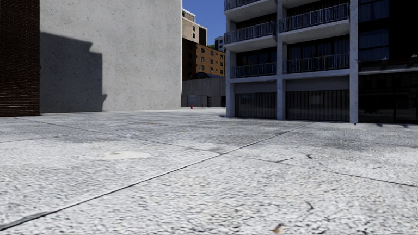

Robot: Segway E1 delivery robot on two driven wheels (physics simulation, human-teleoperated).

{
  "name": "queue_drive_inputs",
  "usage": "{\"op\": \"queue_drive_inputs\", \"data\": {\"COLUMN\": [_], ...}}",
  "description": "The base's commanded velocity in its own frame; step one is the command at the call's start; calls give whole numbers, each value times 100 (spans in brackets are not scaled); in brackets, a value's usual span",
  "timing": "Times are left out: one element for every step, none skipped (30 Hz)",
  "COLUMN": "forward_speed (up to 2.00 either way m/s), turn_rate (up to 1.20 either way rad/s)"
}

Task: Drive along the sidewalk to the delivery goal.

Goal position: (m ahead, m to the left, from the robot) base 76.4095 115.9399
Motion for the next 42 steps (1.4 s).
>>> {"op": "queue_drive_inputs", "data": {"forward_speed": [200,200,200,200,200,200,200,200,200,200,200,200,200,200,200,200,200,200,200,200,200,200,200,200,200,200,200,200,200,200,200,200,200,200,200,200,200,200,200,200,200,200], "turn_rate": [0,0,0,0,0,0,0,0,0,0,0,0,0,0,0,0,0,0,0,0,0,0,0,0,0,0,0,0,0,0,0,0,0,0,0,0,0,0,0,0,0,0]}}
